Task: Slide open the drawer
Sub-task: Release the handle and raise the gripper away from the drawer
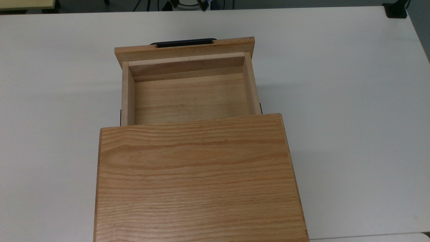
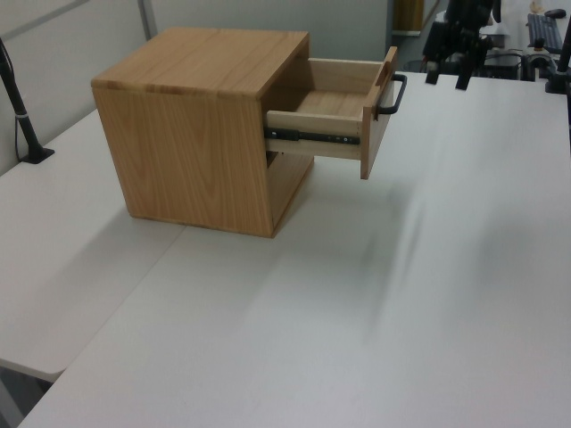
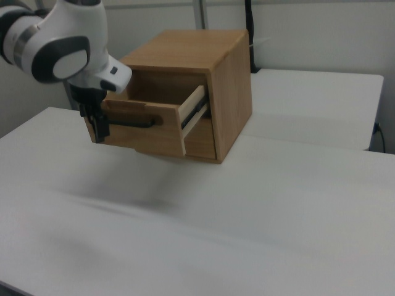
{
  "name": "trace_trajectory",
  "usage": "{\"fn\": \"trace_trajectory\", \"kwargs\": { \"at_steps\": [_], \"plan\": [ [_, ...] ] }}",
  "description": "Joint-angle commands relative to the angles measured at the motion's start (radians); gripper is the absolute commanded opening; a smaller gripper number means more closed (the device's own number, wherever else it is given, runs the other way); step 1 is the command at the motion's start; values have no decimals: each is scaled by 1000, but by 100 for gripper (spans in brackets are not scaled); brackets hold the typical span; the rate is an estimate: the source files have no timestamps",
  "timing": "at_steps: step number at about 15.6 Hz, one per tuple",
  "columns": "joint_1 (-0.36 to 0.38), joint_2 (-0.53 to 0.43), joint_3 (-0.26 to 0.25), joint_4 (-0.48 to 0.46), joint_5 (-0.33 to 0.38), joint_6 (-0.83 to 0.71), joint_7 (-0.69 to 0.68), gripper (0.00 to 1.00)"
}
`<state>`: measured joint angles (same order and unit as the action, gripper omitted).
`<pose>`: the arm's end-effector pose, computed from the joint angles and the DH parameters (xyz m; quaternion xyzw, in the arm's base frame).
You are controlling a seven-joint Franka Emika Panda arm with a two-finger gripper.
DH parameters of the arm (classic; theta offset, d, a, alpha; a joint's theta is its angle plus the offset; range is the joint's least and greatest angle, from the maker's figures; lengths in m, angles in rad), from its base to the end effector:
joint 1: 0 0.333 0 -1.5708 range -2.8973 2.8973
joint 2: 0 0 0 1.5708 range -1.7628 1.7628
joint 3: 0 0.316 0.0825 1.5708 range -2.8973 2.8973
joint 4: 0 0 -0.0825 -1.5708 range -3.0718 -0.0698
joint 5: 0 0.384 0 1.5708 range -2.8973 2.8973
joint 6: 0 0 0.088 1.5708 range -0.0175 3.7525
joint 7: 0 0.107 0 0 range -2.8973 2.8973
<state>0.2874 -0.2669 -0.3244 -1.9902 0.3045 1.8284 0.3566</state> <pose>0.4909 -0.0097 0.5839 -0.9560 0.2196 -0.0122 0.1943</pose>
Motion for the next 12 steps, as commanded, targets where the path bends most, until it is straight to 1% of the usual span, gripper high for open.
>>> {"fn": "trace_trajectory", "kwargs": {
  "at_steps": [1, 2, 3, 4, 5, 9, 12],
  "plan": [
    [-51, 78, 27, 178, -149, -127, -294, 100],
    [-76, 107, 60, 223, -221, -162, -365, 100],
    [-141, 156, 137, 266, -304, -197, -433, 100],
    [-193, 190, 192, 295, -330, -205, -441, 100],
    [-238, 222, 230, 326, -331, -213, -439, 100],
    [-241, 245, 231, 355, -340, -227, -430, 100],
    [-244, 239, 219, 361, -338, -228, -429, 100]
  ]
}}
